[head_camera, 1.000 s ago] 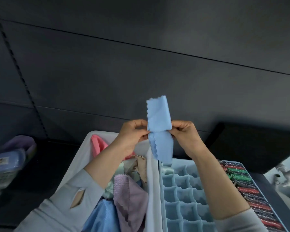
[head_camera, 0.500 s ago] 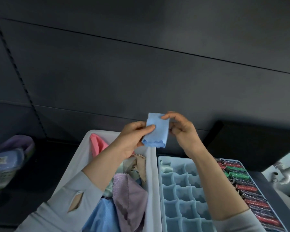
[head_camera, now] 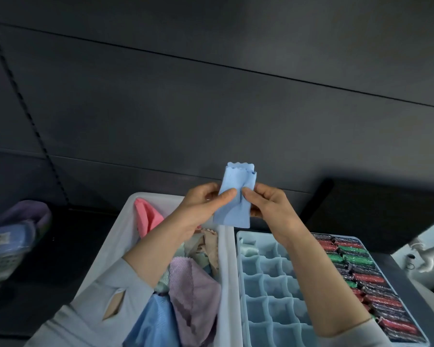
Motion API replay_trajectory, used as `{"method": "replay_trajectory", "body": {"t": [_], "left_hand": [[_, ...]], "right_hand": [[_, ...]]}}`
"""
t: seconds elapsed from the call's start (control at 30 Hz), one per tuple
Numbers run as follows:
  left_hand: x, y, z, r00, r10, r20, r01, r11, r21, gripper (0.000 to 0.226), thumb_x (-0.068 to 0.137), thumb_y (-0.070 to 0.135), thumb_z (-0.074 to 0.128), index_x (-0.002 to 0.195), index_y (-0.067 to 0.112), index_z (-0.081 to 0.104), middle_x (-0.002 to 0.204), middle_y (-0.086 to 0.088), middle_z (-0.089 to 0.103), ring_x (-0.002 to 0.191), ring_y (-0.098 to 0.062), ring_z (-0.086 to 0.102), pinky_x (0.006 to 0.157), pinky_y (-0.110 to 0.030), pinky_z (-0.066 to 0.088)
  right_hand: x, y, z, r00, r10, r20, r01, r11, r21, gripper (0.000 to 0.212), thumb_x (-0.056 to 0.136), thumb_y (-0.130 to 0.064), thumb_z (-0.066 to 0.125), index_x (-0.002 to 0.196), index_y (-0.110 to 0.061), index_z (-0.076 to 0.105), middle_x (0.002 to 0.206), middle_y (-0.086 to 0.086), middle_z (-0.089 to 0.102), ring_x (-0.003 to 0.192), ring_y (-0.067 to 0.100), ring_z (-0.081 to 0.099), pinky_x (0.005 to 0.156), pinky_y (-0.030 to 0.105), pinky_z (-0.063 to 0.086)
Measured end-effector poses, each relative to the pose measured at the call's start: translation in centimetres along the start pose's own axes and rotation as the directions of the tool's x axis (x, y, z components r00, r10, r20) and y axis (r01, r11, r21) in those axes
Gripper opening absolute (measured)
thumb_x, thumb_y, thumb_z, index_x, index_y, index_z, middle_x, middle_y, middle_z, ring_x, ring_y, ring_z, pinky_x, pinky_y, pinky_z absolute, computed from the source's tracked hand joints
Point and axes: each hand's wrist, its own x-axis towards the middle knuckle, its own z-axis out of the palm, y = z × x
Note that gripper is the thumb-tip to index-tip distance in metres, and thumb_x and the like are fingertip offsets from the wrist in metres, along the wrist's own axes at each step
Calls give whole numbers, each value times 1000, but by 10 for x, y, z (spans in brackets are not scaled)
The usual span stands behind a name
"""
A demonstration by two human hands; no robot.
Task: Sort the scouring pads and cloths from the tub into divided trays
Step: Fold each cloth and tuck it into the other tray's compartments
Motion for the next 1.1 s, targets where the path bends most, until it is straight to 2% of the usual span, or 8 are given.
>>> {"method": "replay_trajectory", "body": {"t": [0.13, 0.3, 0.53, 0.7, 0.8, 0.87, 0.93, 1.1], "left_hand": [[2, -6, -1, 995, 9, -104, -9, 1000, -5, 14, 85, 19, 74, 98, 17, 70, 97, 3, 75, 91, -17, 70, 76, -30, 56], [-3, -7, -1, 996, -38, -79, 33, 997, -66, 15, 85, 18, 73, 100, 17, 71, 100, -4, 74, 90, -20, 69, 81, -39, 54], [-4, -3, -1, 994, -91, -53, 78, 974, -215, 19, 86, 6, 68, 104, 11, 68, 102, -9, 72, 87, -20, 68, 84, -40, 55], [-5, -6, 2, 995, -84, -61, 70, 978, -196, 35, 85, -15, 54, 72, 17, 59, 72, 2, 63, 72, -13, 60, 63, -26, 50], [-7, -5, 3, 992, -114, -57, 99, 969, -226, 29, 90, -7, 49, 78, 16, 60, 72, 3, 64, 69, -13, 60, 60, -24, 49], [-9, -4, 3, 986, -166, -9, 157, 948, -279, 16, 97, 14, 51, 93, 16, 66, 88, -3, 69, 78, -19, 65, 69, -31, 52], [-10, -7, 2, 977, -208, 52, 214, 950, -227, 27, 96, 35, 54, 103, 14, 69, 96, -6, 72, 84, -22, 69, 78, -37, 56], [-10, -21, 6, 987, -160, 0, 160, 983, -95, 15, 87, 3, 67, 101, 10, 67, 99, -9, 72, 81, -16, 69, 77, -33, 58]], "right_hand": [[-3, -2, 0, 996, 81, 37, -83, 995, 63, 32, 96, -34, 57, 111, -8, 68, 102, 10, 74, 93, 24, 72, 77, 32, 58], [-5, 3, 1, 998, 25, 52, -26, 1000, 11, 24, 93, -11, 63, 116, -6, 66, 104, 10, 74, 95, 24, 71, 74, 30, 58], [-6, 8, -7, 992, -12, 122, 0, 996, 93, 29, 95, -8, 59, 124, -8, 63, 112, 16, 70, 96, 26, 69, 72, 34, 57], [-5, 11, -5, 998, 7, 70, -17, 991, 132, 21, 92, 9, 53, 92, -4, 69, 83, 2, 73, 75, 12, 68, 65, 24, 54], [-5, 13, -5, 998, -15, 57, 11, 998, 67, 32, 91, 15, 48, 79, -8, 67, 72, -6, 68, 67, 6, 63, 60, 19, 51], [-5, 16, -6, 998, -51, 46, 50, 999, 7, 39, 90, 18, 46, 75, -11, 67, 73, -5, 67, 69, 8, 61, 62, 23, 49], [-5, 18, -8, 995, -88, 39, 91, 993, -71, 45, 89, 18, 44, 72, -15, 69, 75, -5, 68, 72, 11, 60, 66, 28, 49], [-9, 21, -7, 999, -26, 20, 27, 998, -62, 43, 96, 3, 35, 99, -20, 72, 96, 6, 72, 87, 20, 67, 81, 36, 55]]}}
